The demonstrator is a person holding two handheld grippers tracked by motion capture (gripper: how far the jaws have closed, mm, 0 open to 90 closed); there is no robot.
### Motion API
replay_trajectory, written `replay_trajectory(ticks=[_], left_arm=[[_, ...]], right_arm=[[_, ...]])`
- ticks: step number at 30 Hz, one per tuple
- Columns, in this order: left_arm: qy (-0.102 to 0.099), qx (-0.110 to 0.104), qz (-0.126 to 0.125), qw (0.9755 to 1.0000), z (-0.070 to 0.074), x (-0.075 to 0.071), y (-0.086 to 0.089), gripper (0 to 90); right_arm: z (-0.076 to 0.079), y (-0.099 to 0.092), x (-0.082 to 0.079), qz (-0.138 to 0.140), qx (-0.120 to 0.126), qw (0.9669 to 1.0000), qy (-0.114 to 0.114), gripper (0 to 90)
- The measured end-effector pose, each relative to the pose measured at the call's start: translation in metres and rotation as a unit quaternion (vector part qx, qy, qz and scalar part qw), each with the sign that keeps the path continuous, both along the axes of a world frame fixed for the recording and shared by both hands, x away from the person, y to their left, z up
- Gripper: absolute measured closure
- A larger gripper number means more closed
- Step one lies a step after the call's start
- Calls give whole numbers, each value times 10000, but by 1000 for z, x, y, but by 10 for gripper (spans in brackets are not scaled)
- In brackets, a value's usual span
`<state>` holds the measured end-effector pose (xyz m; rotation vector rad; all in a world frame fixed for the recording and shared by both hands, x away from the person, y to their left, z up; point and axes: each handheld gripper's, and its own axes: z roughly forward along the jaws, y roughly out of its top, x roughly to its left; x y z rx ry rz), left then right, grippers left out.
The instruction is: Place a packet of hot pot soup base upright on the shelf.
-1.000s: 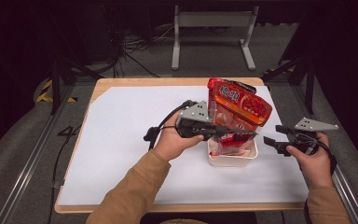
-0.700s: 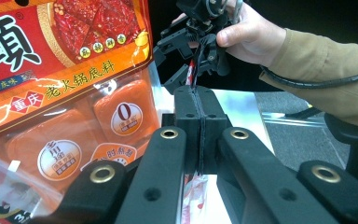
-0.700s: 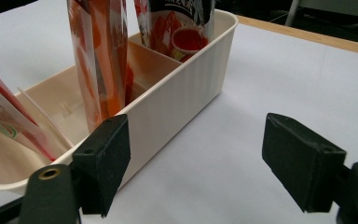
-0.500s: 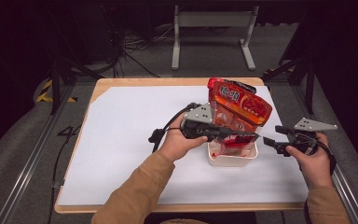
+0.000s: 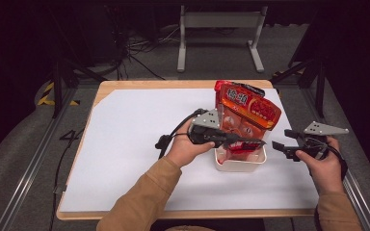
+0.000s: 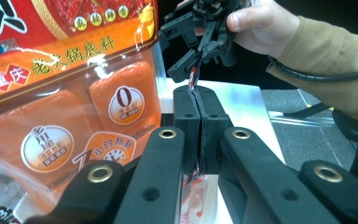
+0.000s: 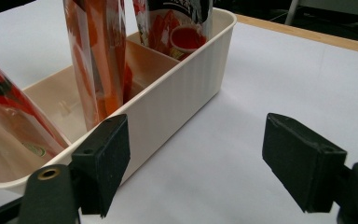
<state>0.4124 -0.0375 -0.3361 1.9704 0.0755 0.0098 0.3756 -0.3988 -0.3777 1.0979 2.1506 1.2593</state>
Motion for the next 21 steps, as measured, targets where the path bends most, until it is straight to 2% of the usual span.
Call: replay_trajectory(ticks=[5, 6, 8, 11, 14, 16, 19, 21], left_arm=[[58, 117, 133, 9998, -3, 2, 1, 867], [113, 39, 119, 9999, -3, 3, 2, 849], [144, -63, 175, 9997, -3, 4, 3, 751], [184, -98, 146, 9997, -2, 4, 6, 729], [208, -144, 169, 9995, -3, 3, 5, 654], [242, -201, 186, 9993, -3, 2, 5, 569], [418, -310, 257, 9983, -3, 1, 6, 380], [425, -426, 344, 9976, 0, -1, 9, 293]], right_arm=[[0, 0, 1, -1, 5, 10000, -5, 239], [0, 0, 1, 1, 4, 10000, -6, 239], [0, 1, 1, 13, 3, 10000, -2, 238], [0, 1, 2, 21, 2, 10000, 10, 238], [-1, 2, 3, 37, -4, 10000, 13, 237], [0, 3, 4, 48, 1, 10000, 15, 235], [-1, 4, 4, 59, 20, 10000, 6, 233], [-1, 3, 5, 66, 26, 10000, 24, 232]])
